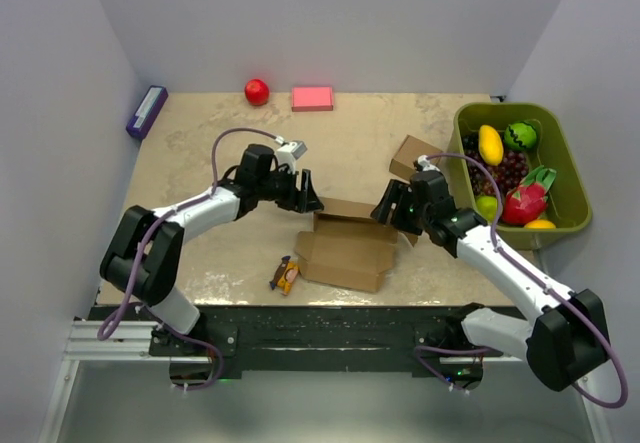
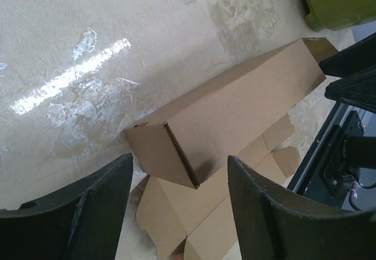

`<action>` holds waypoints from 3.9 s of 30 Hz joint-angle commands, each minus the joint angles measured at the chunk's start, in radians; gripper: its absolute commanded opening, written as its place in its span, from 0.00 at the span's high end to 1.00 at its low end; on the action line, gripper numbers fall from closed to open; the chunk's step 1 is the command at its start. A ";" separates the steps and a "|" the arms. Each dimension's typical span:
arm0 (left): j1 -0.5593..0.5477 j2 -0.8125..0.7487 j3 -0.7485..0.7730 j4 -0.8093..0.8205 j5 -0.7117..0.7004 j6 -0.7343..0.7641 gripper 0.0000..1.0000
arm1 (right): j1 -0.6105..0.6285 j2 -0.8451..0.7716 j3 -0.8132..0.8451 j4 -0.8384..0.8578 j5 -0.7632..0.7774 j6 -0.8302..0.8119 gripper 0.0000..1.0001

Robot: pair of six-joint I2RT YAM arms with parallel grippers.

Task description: Fold the paper box

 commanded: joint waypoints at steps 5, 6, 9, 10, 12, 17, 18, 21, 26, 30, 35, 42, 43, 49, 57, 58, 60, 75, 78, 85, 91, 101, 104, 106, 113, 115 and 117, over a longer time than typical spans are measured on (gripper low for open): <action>0.002 0.016 0.012 0.066 0.046 -0.010 0.36 | -0.004 0.025 -0.070 0.176 -0.065 0.064 0.32; 0.002 0.022 0.009 0.071 0.052 -0.014 0.37 | -0.004 0.028 -0.076 0.189 -0.068 0.070 0.32; 0.001 0.036 0.012 0.088 0.066 -0.022 0.41 | -0.004 0.034 -0.098 0.234 -0.071 0.092 0.33; 0.001 0.042 0.012 0.091 0.069 -0.024 0.42 | -0.005 0.037 -0.101 0.243 -0.076 0.099 0.34; 0.001 0.052 0.012 0.091 0.072 -0.024 0.45 | -0.007 0.048 -0.112 0.278 -0.089 0.109 0.35; 0.001 0.053 0.009 0.094 0.075 -0.025 0.47 | -0.007 0.076 -0.139 0.387 -0.106 0.138 0.37; 0.001 0.055 0.009 0.094 0.072 -0.025 0.48 | -0.005 0.088 -0.142 0.409 -0.119 0.142 0.38; 0.001 0.047 0.007 0.097 0.069 -0.025 0.48 | -0.007 0.129 -0.156 0.499 -0.137 0.164 0.40; 0.001 0.017 0.001 0.091 0.033 -0.011 0.48 | -0.004 0.204 -0.153 0.642 -0.169 0.188 0.50; 0.002 0.009 0.000 0.083 0.020 -0.007 0.49 | -0.004 0.255 -0.153 0.734 -0.163 0.220 0.54; 0.022 -0.002 0.000 0.075 -0.009 0.001 0.49 | -0.002 0.336 -0.150 0.882 -0.175 0.262 0.60; 0.111 -0.016 0.010 0.056 -0.025 0.016 0.50 | 0.039 0.480 -0.116 1.073 -0.195 0.328 0.67; 0.116 -0.017 0.014 0.048 -0.040 0.024 0.50 | 0.047 0.493 -0.104 1.087 -0.189 0.331 0.68; 0.151 -0.028 0.024 0.023 -0.068 0.047 0.48 | 0.082 0.566 -0.069 1.136 -0.137 0.354 0.72; 0.179 -0.031 0.023 0.014 -0.083 0.050 0.45 | 0.085 0.609 -0.046 1.145 -0.142 0.353 0.66; 0.179 -0.031 0.023 0.014 -0.080 0.048 0.45 | 0.085 0.606 -0.046 1.132 -0.142 0.346 0.62; 0.179 -0.028 0.021 0.017 -0.079 0.047 0.45 | 0.082 0.582 -0.043 1.109 -0.134 0.328 0.50; 0.182 -0.037 0.020 0.023 -0.077 0.045 0.45 | 0.084 0.324 -0.164 0.902 -0.013 0.184 0.28; 0.182 -0.062 0.018 0.016 -0.111 0.061 0.38 | 0.084 0.261 -0.167 0.816 0.013 0.136 0.27; 0.167 -0.209 -0.002 0.000 -0.290 0.145 0.32 | 0.082 0.197 -0.138 0.647 0.010 0.041 0.24; 0.009 -0.365 -0.045 0.025 -0.503 0.275 0.31 | 0.082 0.192 -0.152 0.621 -0.033 0.038 0.23; -0.197 -0.428 -0.049 0.011 -0.545 0.288 0.31 | 0.084 0.260 0.037 0.340 -0.027 -0.103 0.15; -0.293 -0.438 -0.072 0.041 -0.602 0.222 0.31 | 0.082 0.234 0.048 0.285 -0.019 -0.114 0.14; -0.349 -0.432 -0.113 0.092 -0.631 0.168 0.31 | 0.082 0.217 0.057 0.236 -0.007 -0.115 0.03; -0.576 -0.338 -0.172 0.284 -0.711 0.032 0.34 | 0.079 0.143 0.080 0.148 0.055 -0.172 0.01; -0.594 -0.313 -0.215 0.334 -0.698 -0.022 0.35 | 0.076 0.113 0.083 0.141 0.032 -0.187 0.01; -0.594 -0.291 -0.253 0.365 -0.686 -0.091 0.38 | 0.075 0.076 0.100 0.119 0.022 -0.192 0.01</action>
